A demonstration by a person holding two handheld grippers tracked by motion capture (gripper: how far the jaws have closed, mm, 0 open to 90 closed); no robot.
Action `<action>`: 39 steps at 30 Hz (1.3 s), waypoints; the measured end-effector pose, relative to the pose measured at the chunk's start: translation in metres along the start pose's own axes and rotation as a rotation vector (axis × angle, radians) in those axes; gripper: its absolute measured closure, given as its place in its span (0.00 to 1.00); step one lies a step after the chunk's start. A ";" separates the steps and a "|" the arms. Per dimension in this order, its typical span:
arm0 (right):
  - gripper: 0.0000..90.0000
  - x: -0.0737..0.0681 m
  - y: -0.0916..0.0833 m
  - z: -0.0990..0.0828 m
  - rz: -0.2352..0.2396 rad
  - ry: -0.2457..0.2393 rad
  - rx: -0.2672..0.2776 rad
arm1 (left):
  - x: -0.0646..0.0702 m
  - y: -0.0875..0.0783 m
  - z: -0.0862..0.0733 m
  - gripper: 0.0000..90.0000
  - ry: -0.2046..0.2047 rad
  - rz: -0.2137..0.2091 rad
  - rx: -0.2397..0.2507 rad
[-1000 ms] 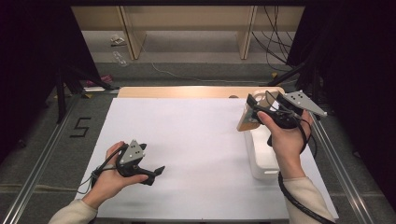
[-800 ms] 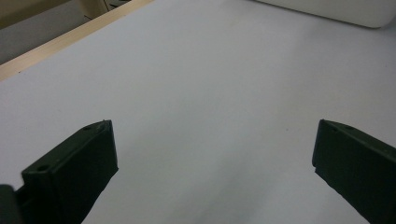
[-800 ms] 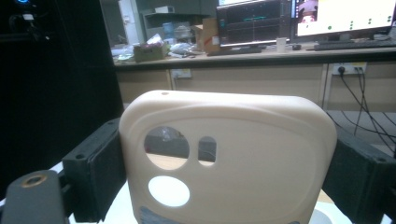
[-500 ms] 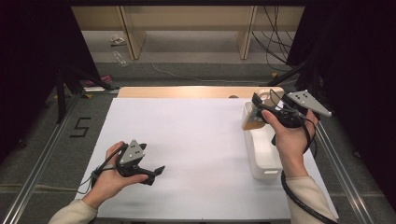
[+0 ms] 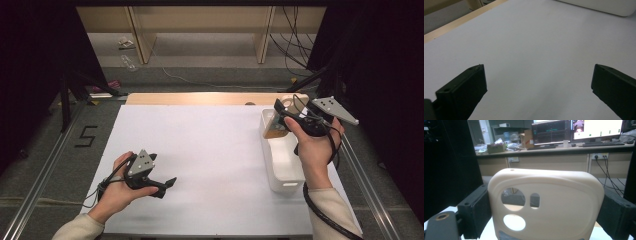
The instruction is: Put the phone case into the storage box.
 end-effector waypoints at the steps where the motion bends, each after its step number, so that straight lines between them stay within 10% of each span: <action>1: 0.13 0.000 0.000 0.000 -0.001 0.000 0.000 | 0.000 0.000 0.000 0.00 0.000 0.000 0.000; 39: 0.13 0.013 0.003 -0.005 -0.036 0.007 -0.011 | -0.001 0.000 -0.001 0.00 -0.007 -0.002 0.001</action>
Point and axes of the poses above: each handheld gripper's, and its own axes: y roughly forward along the jaws, z roughly out of its top, x roughly to its right, the point moved 8 cm from there along y, roughly forward along the jaws, and after that the axes turned 10 degrees about -x, right-handed, at the moved point
